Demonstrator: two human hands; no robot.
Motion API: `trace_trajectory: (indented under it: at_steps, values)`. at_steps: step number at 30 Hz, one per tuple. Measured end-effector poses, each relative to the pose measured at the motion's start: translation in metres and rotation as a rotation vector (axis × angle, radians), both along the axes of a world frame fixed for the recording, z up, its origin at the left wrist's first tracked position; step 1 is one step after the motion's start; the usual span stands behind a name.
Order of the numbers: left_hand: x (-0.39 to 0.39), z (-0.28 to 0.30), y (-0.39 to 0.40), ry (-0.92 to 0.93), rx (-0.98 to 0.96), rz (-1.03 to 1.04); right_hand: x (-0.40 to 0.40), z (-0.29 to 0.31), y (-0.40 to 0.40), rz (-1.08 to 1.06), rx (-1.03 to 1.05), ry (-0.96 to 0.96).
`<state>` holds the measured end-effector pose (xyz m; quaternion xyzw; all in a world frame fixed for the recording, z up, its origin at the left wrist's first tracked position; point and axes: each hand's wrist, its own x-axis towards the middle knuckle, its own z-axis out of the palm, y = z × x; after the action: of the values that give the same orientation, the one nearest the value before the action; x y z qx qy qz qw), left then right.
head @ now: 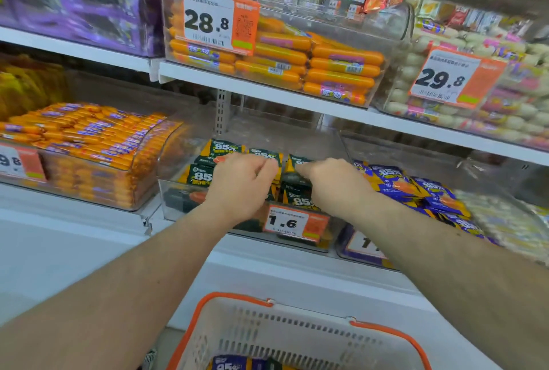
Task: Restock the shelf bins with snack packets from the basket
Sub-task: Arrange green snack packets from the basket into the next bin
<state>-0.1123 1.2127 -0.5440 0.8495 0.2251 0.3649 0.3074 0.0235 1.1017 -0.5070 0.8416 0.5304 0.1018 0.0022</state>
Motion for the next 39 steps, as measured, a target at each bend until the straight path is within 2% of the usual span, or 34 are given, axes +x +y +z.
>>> trace_trajectory:
  at_steps: [2, 4, 6, 8, 10, 14, 16, 19, 20, 21, 23, 24, 26, 28, 31, 33, 35, 39]
  values:
    - [-0.001, -0.010, 0.003, 0.071, 0.023, 0.004, 0.005, -0.008, 0.005, -0.073, -0.153, 0.266]
    - [0.001, -0.019, 0.006, 0.144, 0.019, 0.019, 0.005, -0.007, 0.010, -0.124, -0.306, 0.323]
    - [0.002, -0.023, 0.008, 0.180, 0.081, 0.030, 0.007, -0.004, 0.018, -0.091, -0.304, 0.381]
    - [0.000, -0.024, 0.003, 0.202, 0.134, 0.026, 0.007, -0.010, 0.025, -0.084, -0.215, 0.487]
    - [0.001, -0.026, 0.000, 0.265, 0.202, 0.006, 0.006, -0.018, 0.027, -0.142, -0.228, 0.577]
    - [0.003, -0.032, -0.003, 0.387, 0.312, -0.010, 0.002, -0.024, 0.021, -0.247, -0.324, 0.585]
    - [0.003, -0.036, 0.000, 0.362, 0.308, -0.006, -0.002, -0.024, 0.023, -0.233, -0.309, 0.522]
    - [0.003, -0.036, -0.001, 0.064, 0.531, 0.065, -0.003, -0.035, 0.018, -0.111, -0.085, 0.394]
    - [0.001, -0.033, -0.004, -0.003, 0.577, 0.055, -0.002, -0.044, 0.011, -0.005, 0.096, 0.286]
    - [0.000, -0.031, -0.010, 0.008, 0.551, -0.008, -0.001, -0.056, 0.000, 0.142, 0.321, 0.143]
    - [-0.003, -0.030, -0.027, 0.226, 0.404, -0.175, -0.005, -0.084, -0.026, 0.419, 0.694, -0.054]
    - [-0.003, -0.035, -0.032, 0.411, 0.371, -0.258, -0.010, -0.101, -0.039, 0.491, 0.784, -0.057]
    - [-0.001, -0.054, -0.038, 0.783, 0.392, -0.420, -0.016, -0.147, -0.059, 0.482, 0.807, 0.034]
    - [0.001, -0.073, -0.045, 1.093, 0.398, -0.555, -0.018, -0.202, -0.073, 0.349, 0.682, 0.186]
    - [0.005, -0.094, -0.050, 1.314, 0.315, -0.660, -0.016, -0.271, -0.085, 0.095, 0.254, 0.407]
    - [0.011, -0.102, -0.055, 1.363, 0.292, -0.693, -0.018, -0.306, -0.092, -0.026, -0.134, 0.523]
    - [0.018, -0.109, -0.056, 1.361, 0.293, -0.705, -0.025, -0.333, -0.097, -0.105, -0.390, 0.606]
    - [0.028, -0.116, -0.056, 1.373, 0.279, -0.653, -0.038, -0.378, -0.102, -0.237, -0.499, 0.704]
